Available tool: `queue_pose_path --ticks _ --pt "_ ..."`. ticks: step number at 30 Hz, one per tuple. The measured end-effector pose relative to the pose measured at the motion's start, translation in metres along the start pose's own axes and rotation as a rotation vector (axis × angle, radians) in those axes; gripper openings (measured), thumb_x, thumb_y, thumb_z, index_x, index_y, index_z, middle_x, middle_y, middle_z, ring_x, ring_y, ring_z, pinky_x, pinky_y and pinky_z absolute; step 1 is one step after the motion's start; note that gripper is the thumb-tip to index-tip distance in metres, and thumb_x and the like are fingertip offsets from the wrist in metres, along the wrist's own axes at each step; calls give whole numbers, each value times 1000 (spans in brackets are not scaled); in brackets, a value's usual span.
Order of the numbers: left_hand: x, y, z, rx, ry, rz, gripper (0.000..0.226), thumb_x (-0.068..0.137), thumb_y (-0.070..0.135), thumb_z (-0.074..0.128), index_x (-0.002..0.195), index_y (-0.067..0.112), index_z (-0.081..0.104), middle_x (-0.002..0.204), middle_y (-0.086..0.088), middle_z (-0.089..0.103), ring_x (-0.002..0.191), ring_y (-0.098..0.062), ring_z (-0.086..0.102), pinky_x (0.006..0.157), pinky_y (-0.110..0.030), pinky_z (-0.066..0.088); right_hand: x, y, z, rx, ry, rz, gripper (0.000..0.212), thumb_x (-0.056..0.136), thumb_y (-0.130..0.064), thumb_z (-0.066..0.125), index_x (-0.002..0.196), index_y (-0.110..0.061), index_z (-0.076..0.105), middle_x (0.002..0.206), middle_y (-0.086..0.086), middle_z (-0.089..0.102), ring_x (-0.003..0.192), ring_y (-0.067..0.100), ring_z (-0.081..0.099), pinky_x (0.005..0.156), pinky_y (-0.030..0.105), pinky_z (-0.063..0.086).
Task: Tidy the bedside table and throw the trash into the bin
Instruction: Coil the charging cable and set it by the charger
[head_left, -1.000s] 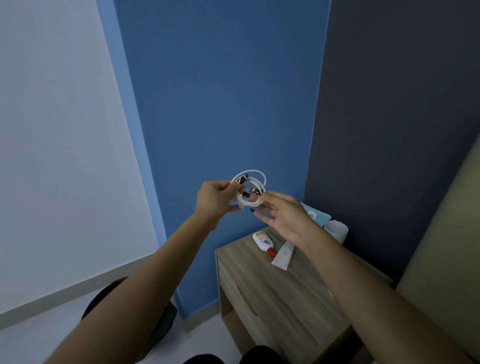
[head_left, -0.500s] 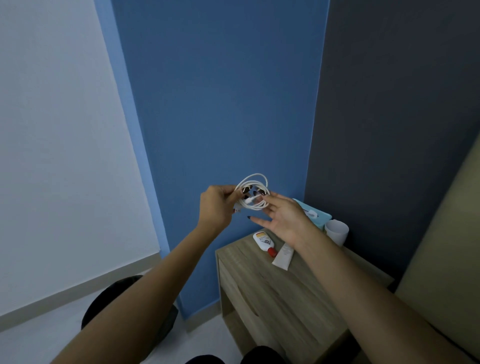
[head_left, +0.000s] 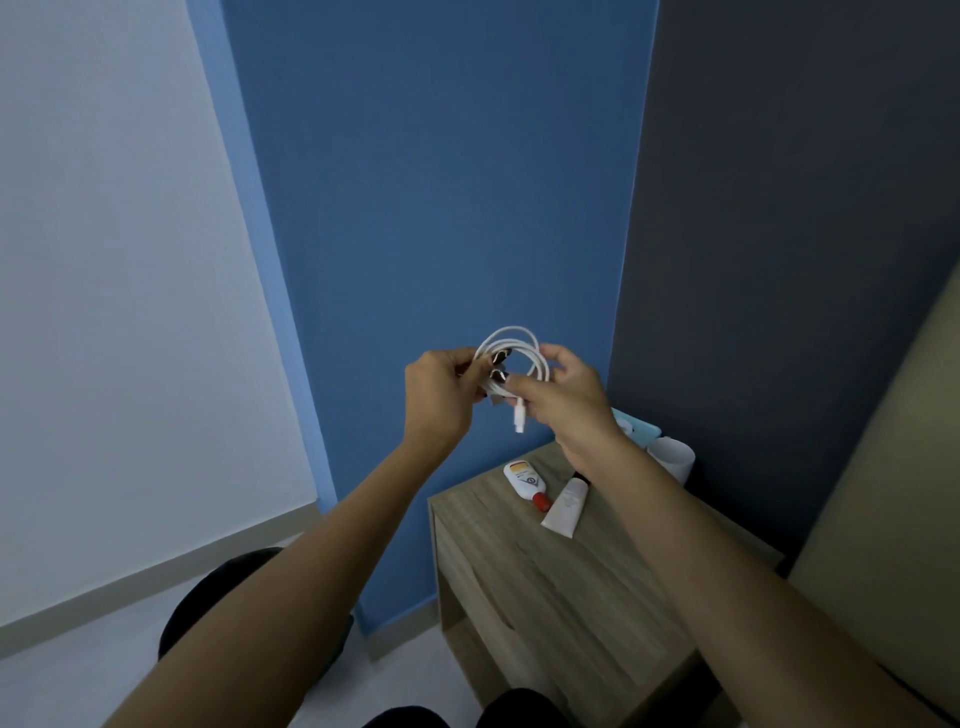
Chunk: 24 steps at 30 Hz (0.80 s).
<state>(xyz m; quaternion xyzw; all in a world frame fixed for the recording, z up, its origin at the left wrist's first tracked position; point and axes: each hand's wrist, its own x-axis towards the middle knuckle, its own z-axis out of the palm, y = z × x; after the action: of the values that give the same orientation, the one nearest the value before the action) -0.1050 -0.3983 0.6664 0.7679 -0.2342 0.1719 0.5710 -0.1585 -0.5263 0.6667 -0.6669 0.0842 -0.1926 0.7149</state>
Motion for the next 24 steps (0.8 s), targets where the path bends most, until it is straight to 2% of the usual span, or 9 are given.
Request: queue_pose_path --ticks 5,9,12,14,16,18,20,22,24 --pt "7 2 -6 10 54 -27 18 91 17 60 88 8 76 74 -8 73 67 -14 71 63 -24 60 -1 -1 -7 -365 -14 -72 23 75 -3 72 87 -22 68 87 5 76 83 21 74 84 46 58" --pt "16 -2 -19 -34 100 -108 17 91 14 61 84 8 76 74 -10 72 68 -17 71 65 -26 61 -7 -3 -15 -569 -70 -112 11 83 -6 70 93 -8 74 86 10 76 75 20 74 78 38 60" --pt "15 -1 -21 -166 64 -203 16 90 13 61 82 11 75 74 -10 72 68 -16 71 65 -26 61 -8 3 -21 -855 31 -297 12 86 -17 67 90 -17 78 84 5 73 76 20 68 69 33 55" --pt "12 0 -19 -251 0 -265 15 90 11 61 85 7 75 76 -11 73 71 -18 71 68 -29 61 -2 8 -26 -935 72 -328 12 87 -21 68 89 -19 79 85 6 71 75 19 63 64 31 48" --pt "9 -1 -19 -298 -43 -313 16 91 11 61 89 3 75 79 -13 73 73 -20 71 68 -28 61 3 12 -28 -741 52 -198 14 87 -19 65 88 -18 79 82 7 74 69 15 63 66 33 50" --pt "6 -1 -20 -323 -63 -344 17 91 11 60 92 0 74 81 -14 73 72 -19 71 64 -23 59 4 14 -24 -441 27 -50 19 88 -13 63 99 -18 76 90 4 75 84 14 68 85 36 56" --pt "3 -2 -19 -329 -72 -349 17 91 10 61 93 -1 73 80 -13 72 71 -19 71 61 -20 58 0 15 -17 -183 -54 37 25 89 -4 57 107 -12 73 102 7 74 100 19 69 94 34 54" --pt "2 -2 -17 -300 -53 -334 16 90 10 61 93 -1 73 77 -12 72 71 -20 70 61 -21 59 -6 12 -13 64 -163 101 30 90 0 49 110 -4 70 106 13 73 101 22 69 92 35 55" --pt "1 -2 -16 -247 -20 -302 16 90 10 62 93 0 74 77 -12 72 70 -20 71 62 -23 60 -9 10 -11 201 -224 125 28 90 -4 49 111 -5 68 104 12 72 99 20 69 86 36 56"
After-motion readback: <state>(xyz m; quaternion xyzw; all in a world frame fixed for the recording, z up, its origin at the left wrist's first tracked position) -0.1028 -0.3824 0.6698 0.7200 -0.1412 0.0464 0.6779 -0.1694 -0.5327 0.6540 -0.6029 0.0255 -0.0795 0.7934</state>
